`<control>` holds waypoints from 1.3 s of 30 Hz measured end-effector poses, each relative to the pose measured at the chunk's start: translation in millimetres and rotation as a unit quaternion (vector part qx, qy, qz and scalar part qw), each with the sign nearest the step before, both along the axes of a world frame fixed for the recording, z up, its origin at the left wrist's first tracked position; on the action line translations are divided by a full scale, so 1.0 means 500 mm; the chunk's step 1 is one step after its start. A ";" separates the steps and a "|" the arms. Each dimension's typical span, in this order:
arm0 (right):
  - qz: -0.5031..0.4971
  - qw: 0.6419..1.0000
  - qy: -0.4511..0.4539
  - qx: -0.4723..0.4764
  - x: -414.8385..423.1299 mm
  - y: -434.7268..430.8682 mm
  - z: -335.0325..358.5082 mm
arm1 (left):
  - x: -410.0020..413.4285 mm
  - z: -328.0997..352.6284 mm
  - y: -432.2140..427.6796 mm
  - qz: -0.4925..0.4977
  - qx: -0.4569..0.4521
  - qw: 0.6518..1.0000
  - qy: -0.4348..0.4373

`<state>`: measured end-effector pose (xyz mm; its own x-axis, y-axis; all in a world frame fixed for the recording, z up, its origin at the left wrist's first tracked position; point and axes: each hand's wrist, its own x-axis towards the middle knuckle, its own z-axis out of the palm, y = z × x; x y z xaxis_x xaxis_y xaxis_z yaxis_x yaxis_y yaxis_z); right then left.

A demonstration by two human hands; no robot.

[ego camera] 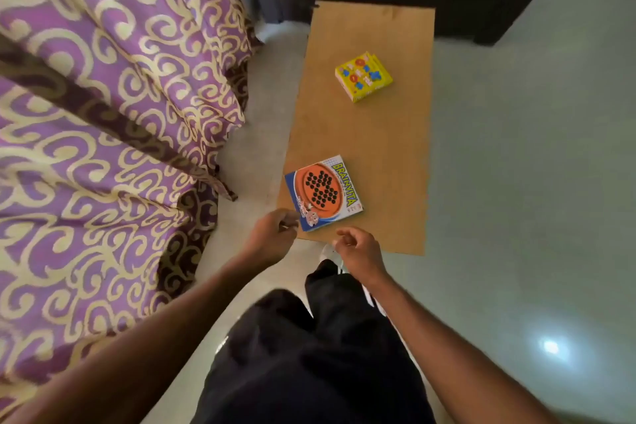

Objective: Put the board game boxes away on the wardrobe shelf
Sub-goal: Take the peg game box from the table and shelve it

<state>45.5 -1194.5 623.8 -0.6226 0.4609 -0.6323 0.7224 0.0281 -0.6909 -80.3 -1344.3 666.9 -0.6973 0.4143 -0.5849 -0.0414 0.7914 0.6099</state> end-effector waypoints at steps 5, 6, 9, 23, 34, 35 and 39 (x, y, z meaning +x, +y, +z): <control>-0.044 0.994 -0.091 -0.051 -0.104 0.029 -0.115 | -0.160 -0.085 0.091 -0.109 -0.085 0.990 -0.015; -0.052 0.991 -0.105 -0.064 -0.120 0.030 -0.134 | -0.183 -0.102 0.109 -0.139 -0.097 0.985 -0.023; -0.101 0.978 -0.158 -0.094 -0.166 0.032 -0.206 | -0.255 -0.181 0.167 -0.210 -0.134 0.967 -0.053; -0.430 0.888 -0.123 -0.110 -0.274 -0.035 -0.431 | -0.394 -0.483 0.305 -0.324 -0.241 0.912 -0.067; -0.487 0.870 -0.062 -0.031 -0.189 -0.069 -0.301 | -0.337 -0.354 0.272 -0.296 -0.155 0.938 -0.091; -0.495 0.867 -0.053 -0.023 -0.158 -0.074 -0.269 | -0.310 -0.321 0.268 -0.303 -0.142 0.938 -0.091; -0.511 0.859 0.004 0.011 -0.003 -0.116 -0.165 | -0.185 -0.207 0.227 -0.342 -0.094 0.929 -0.101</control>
<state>44.1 -1252.6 541.5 0.1103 0.7817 -0.6138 0.3721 -0.6052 -0.7038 -172.8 -1230.7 563.5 -0.1766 0.5974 -0.7823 0.4126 0.7665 0.4922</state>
